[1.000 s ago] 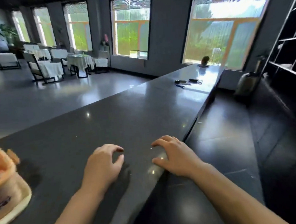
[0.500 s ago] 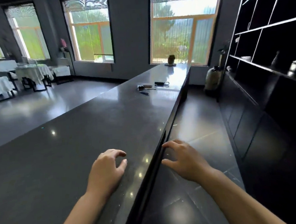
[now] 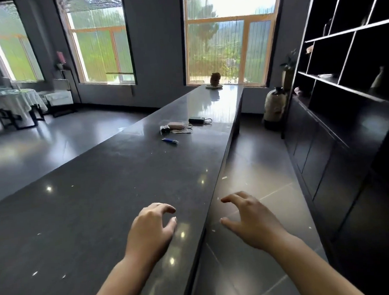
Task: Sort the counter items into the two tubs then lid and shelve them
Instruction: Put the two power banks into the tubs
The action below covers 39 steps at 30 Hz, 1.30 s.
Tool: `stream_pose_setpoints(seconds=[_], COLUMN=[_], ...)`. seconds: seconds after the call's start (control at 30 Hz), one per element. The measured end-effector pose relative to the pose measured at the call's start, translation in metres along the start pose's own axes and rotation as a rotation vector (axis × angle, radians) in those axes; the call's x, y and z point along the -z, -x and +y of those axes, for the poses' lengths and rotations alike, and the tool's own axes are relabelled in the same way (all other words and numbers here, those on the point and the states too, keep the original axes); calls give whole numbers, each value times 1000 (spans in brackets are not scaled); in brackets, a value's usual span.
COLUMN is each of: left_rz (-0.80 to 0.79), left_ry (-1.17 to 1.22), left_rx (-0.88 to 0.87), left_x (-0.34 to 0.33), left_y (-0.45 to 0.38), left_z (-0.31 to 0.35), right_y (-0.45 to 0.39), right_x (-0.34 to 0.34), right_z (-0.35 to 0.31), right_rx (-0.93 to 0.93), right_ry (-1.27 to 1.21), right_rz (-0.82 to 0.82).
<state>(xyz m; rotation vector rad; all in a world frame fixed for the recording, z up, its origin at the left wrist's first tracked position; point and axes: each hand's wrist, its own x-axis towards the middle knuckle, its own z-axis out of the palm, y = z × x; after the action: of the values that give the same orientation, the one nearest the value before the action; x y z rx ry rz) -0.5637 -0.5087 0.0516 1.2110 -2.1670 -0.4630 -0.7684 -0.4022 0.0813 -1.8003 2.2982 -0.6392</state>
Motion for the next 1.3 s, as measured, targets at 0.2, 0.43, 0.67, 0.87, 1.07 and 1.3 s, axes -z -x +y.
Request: stream_pose_setpoints(seconds=[0.2,0.43,0.67,0.87,1.07,1.3], left_rz=[52,111,176,183,184,331], left_ry=[20,22,-15,-30,-70,-102], left_rx=[85,213,372,463,600,762], left_x=[-78,-137,-190,-218,-243,-291], left_y=[-124,-250,-370,-470,-533,-616], left_z=[20,18,-38,-72,-97,-113], right_y=[-127,-289,-444,-563,-666,-801], right_x=[20,26,-10,-33,-63,-92], right_z=[88,154,191,200,203,233], right_rx=[49,129,204,248,353,463], right_ry=[29,18,39,26,-10,-29], right_rz=[-41,-72,-159,-232,-301,-385])
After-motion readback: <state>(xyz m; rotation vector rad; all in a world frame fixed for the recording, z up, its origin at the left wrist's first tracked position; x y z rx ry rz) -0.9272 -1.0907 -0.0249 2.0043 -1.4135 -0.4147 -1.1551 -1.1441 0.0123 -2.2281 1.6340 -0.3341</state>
